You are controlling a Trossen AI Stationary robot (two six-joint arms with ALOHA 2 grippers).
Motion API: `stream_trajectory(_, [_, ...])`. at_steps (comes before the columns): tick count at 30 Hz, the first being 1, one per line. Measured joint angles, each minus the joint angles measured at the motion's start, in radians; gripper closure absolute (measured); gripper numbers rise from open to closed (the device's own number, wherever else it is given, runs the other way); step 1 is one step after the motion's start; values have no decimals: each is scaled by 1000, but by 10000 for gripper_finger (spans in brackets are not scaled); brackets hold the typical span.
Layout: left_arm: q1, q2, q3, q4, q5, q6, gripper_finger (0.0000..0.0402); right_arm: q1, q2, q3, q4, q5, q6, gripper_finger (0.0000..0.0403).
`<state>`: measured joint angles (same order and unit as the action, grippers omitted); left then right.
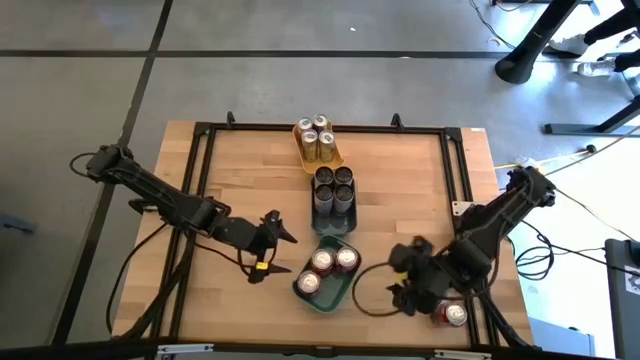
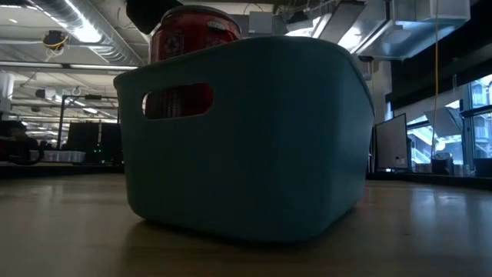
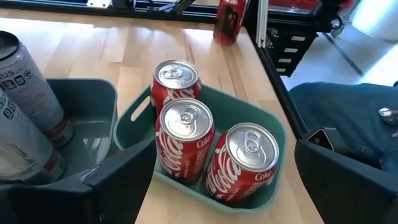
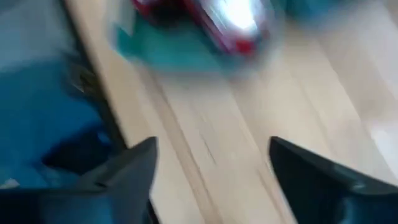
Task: Sort soda cans
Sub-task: Put the right red soda can into the green bin
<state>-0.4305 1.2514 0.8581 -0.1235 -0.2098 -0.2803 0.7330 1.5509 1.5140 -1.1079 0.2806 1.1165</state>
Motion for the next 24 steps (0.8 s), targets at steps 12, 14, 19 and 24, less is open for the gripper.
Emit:
stream_trajectory(12, [0, 0, 0, 1, -12, 0, 32, 172, 18, -5, -300, -248, 351, 32])
stream_trajectory(14, [0, 0, 0, 1, -12, 0, 32, 212, 18, -5, -301, -248, 377, 40])
stream_trajectory(19, [0, 0, 0, 2, -12, -1, 32, 302, 18, -5, -289, -272, 401, 47])
stream_trajectory(24, [0, 0, 0, 2, -12, -1, 32, 376, 18, -5, -281, -278, 402, 47])
